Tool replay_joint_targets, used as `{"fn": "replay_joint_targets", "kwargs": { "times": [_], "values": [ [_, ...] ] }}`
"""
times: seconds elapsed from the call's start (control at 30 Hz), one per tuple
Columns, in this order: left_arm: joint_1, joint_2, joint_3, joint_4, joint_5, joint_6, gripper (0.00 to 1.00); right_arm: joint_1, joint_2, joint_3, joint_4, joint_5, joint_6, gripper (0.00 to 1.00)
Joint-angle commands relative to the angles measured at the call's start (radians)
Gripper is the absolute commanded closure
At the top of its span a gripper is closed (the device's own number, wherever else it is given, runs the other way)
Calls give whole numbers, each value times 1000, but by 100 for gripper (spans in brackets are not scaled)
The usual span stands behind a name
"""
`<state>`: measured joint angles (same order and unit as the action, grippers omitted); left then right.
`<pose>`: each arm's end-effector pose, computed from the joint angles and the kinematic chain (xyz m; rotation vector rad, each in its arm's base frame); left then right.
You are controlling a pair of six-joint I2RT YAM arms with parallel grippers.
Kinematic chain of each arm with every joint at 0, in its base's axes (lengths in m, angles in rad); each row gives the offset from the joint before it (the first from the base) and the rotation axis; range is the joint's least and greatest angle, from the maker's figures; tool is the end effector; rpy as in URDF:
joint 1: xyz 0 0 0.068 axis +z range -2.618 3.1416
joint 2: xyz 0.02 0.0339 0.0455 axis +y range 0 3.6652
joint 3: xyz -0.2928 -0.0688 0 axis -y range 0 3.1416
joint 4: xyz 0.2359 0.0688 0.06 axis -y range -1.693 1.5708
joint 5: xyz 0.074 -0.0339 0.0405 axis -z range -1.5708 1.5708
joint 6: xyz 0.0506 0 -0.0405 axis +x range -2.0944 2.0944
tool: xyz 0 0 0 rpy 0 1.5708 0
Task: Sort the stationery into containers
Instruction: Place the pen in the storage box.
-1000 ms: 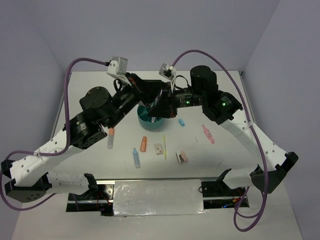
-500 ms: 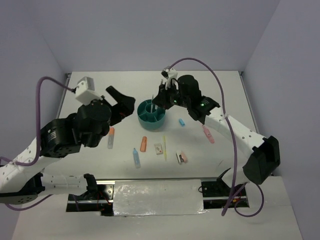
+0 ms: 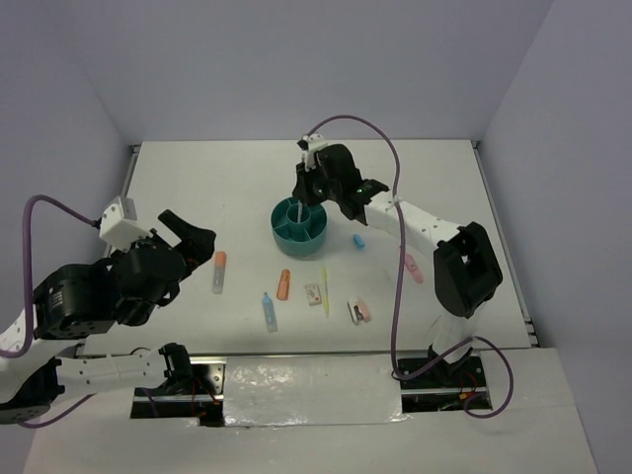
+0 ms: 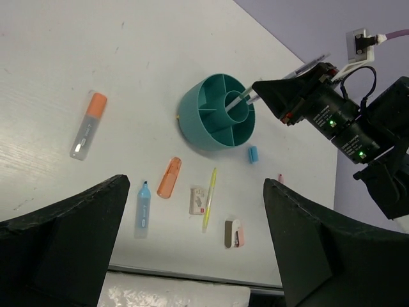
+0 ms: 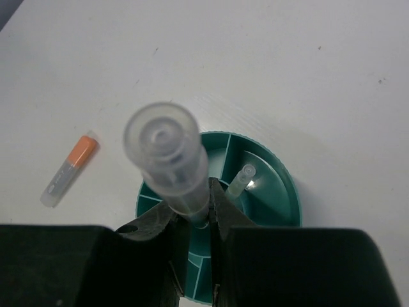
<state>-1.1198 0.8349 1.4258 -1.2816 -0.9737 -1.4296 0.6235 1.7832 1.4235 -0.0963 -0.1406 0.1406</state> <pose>0.0659 -0.0402 0.4465 -0.7696 1.8246 -0.5686 0.3491 0.2598 0.3182 -0.5851 1.9948 0.6183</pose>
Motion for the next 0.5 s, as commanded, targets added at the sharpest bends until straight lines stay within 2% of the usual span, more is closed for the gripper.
{"fn": "replay_joint_targets", "kwargs": {
  "times": [0.0, 0.1, 0.2, 0.37, 0.47],
  "values": [
    [3, -17, -1, -68, -36, -38, 1, -1, 2, 12, 87, 15, 10, 96],
    [3, -33, -30, -70, -19, -32, 1, 1, -7, -38, 121, 4, 17, 93],
    [3, -52, -68, -44, 1, -12, 1, -1, 1, -61, 127, -8, 11, 83],
    [3, -59, -93, -35, 12, -6, 1, -1, -1, -87, 125, -25, 8, 73],
    [3, -63, -93, -35, 4, 7, 1, 2, -16, -98, 129, -46, 10, 63]
  ]
}}
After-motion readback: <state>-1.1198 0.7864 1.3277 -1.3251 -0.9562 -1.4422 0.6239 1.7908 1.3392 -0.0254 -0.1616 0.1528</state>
